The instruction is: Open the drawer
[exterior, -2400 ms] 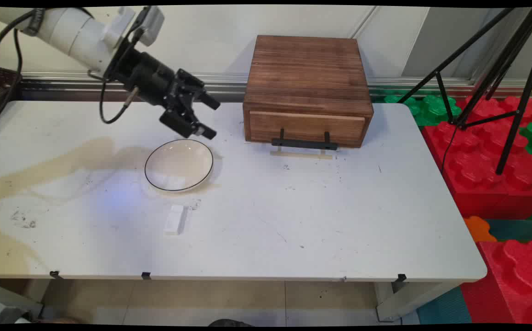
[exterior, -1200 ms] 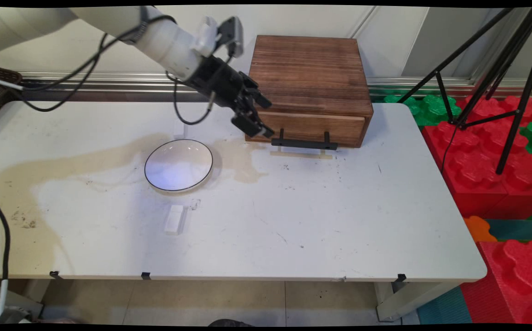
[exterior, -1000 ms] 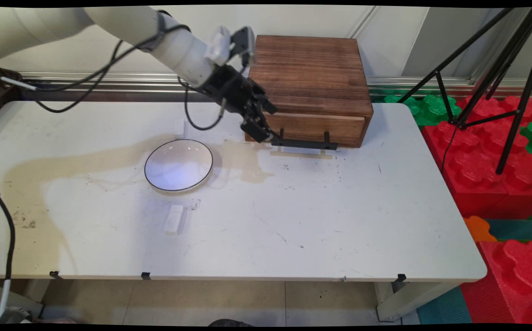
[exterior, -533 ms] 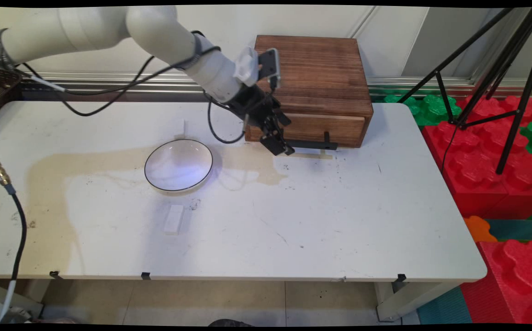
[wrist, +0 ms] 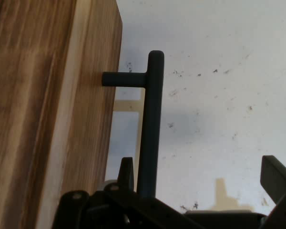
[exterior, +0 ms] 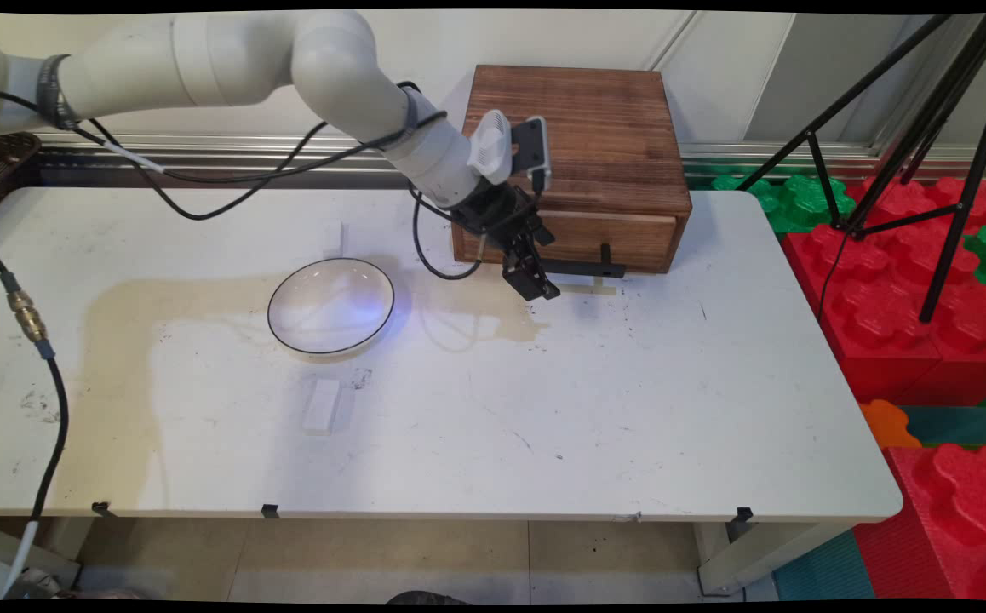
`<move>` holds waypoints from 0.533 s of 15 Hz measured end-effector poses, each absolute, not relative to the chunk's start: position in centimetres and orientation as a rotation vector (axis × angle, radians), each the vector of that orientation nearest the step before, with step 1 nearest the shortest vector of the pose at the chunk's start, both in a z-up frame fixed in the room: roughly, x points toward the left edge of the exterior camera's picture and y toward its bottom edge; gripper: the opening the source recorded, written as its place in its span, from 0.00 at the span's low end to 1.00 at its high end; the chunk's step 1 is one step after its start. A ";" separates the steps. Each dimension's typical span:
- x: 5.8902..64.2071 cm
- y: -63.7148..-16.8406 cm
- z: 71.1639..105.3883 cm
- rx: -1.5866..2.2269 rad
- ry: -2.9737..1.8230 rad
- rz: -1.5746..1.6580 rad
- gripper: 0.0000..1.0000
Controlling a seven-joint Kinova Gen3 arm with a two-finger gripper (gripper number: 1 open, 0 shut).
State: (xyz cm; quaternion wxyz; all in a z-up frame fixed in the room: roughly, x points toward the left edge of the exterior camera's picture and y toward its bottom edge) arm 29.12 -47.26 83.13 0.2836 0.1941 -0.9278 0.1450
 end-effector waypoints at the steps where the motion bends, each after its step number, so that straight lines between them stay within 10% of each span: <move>1: 28.9 -47.4 82.8 0.512 -2.491 0.390 1.00; 8: 27.4 -48.5 81.3 0.467 -2.532 0.401 1.00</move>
